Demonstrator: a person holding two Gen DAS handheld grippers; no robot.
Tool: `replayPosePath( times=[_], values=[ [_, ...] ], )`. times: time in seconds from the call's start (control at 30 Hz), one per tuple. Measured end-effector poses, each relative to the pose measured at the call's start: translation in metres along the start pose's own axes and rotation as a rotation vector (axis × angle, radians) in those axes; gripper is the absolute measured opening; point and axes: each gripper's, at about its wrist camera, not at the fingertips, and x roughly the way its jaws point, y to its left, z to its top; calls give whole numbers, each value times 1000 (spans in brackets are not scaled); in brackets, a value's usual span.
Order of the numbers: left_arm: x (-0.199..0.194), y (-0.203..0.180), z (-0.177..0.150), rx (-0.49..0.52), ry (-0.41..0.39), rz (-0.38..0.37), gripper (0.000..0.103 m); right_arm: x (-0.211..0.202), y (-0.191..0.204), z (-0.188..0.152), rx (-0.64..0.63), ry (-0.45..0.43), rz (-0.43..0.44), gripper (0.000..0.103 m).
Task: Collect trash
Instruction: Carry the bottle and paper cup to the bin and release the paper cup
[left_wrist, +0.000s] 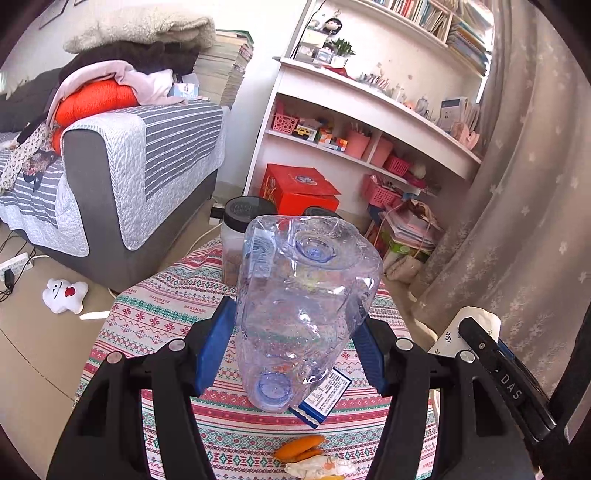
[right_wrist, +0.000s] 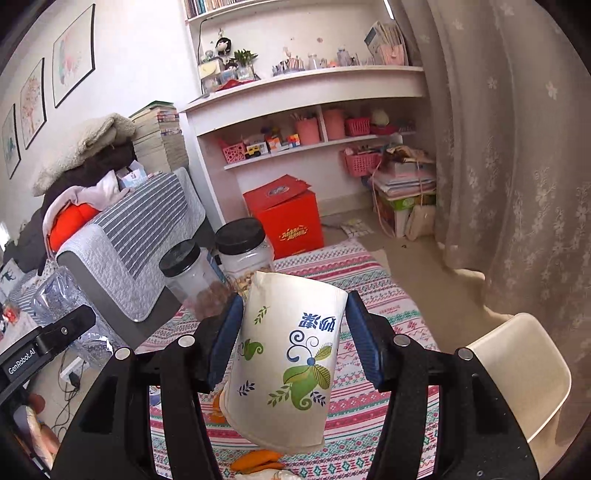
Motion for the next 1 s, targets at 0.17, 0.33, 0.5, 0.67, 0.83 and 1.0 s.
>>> replayPosePath(
  times=[0.17, 0.33, 0.5, 0.67, 0.83, 1.0],
  values=[
    [-2, -28, -7, 34, -51, -9, 61, -16, -14, 4, -17, -78, -68, 54],
    [1, -56, -15, 59, -75, -28, 61, -31, -31, 6, -39, -163, -186, 55],
    [10, -77, -22, 77, -57, -59, 61, -43, -63, 6, -42, -212, -350, 55],
    [18, -97, -29, 83, -37, -93, 61, -45, -109, 6, -14, -200, -492, 55],
    [27, -127, -40, 98, -17, -135, 61, -48, -148, 4, 16, -169, -598, 55],
    [37, -164, -53, 107, 9, -190, 61, -60, -176, 1, 37, -169, -660, 78]
  ],
)
